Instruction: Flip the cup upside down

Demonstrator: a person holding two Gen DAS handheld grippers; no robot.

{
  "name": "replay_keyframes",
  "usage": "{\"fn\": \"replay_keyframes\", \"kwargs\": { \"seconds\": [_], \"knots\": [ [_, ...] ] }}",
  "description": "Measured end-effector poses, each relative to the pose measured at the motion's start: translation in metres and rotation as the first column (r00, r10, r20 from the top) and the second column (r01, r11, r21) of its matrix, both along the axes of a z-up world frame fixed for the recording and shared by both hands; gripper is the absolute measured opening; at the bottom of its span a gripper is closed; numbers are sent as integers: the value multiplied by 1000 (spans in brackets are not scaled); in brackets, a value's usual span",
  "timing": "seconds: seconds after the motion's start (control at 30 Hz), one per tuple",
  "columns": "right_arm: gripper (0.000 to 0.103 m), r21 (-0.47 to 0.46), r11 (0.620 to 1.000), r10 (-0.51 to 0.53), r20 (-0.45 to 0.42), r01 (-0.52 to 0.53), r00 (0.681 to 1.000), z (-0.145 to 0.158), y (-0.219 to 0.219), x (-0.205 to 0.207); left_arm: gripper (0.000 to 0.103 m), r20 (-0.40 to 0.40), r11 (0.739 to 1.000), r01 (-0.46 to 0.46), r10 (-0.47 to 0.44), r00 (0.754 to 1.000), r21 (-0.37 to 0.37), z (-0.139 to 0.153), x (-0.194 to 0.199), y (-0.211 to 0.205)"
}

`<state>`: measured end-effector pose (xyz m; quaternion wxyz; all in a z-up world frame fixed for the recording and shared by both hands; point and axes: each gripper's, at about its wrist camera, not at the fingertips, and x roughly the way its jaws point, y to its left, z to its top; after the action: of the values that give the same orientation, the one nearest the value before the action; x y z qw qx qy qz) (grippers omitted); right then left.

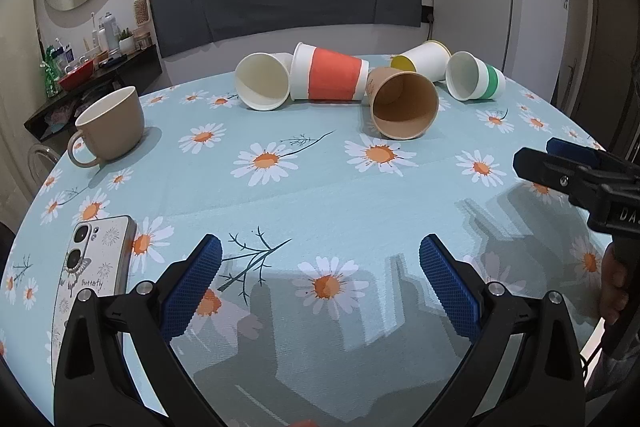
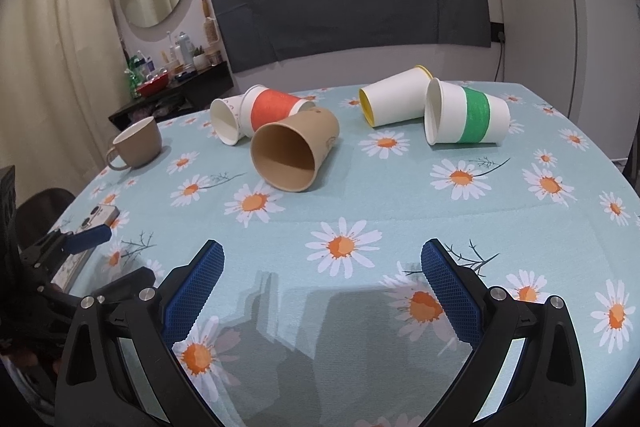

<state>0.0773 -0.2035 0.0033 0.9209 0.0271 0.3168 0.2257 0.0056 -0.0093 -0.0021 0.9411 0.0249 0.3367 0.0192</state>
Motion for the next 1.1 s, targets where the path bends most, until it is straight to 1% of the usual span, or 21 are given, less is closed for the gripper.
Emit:
{"fn": "replay_keyframes", "kwargs": {
  "seconds": [0.07, 0.17, 0.23, 0.37, 0.53, 0.7, 0.77, 0.9, 1.0, 1.1],
  "knots": [
    [95, 0, 1000, -16, -11, 16, 1000, 3, -4, 4, 97, -14, 1000, 26, -26, 1000, 4, 2, 5, -5],
    [95, 2, 999, -35, -9, 35, 999, 9, -11, 12, 97, -33, 997, 71, -72, 997, -24, 5, 15, -9],
    [95, -20, 999, -51, -7, 51, 999, 12, -13, 20, 97, -46, 996, 85, -87, 995, -34, 7, 23, -12],
    [95, -39, 997, -65, -12, 65, 998, 16, -17, 36, 97, -72, 996, 76, -80, 994, -56, 12, 43, -11],
    [95, -67, 994, -84, -9, 83, 996, 23, -19, 56, 97, -91, 997, 67, -70, 993, -37, 21, 67, -12],
    [95, -90, 991, -96, -22, 94, 995, 25, -21, 74, 97, -117, 997, 77, -79, 990, -21, 26, 93, -15],
    [95, -98, 990, -102, -31, 99, 994, 24, -21, 81, 97, -126, 997, 77, -79, 989, -15, 26, 105, -16],
    [95, -94, 991, -101, -55, 96, 993, 23, -21, 91, 97, -137, 996, 87, -90, 987, -27, 27, 127, -18],
    [95, -95, 991, -104, -59, 98, 993, 21, -20, 98, 97, -141, 996, 89, -89, 986, -11, 25, 138, -21],
    [95, -95, 991, -101, -65, 95, 993, 19, -18, 104, 97, -151, 996, 90, -91, 984, -13, 22, 149, -24]
  ]
}}
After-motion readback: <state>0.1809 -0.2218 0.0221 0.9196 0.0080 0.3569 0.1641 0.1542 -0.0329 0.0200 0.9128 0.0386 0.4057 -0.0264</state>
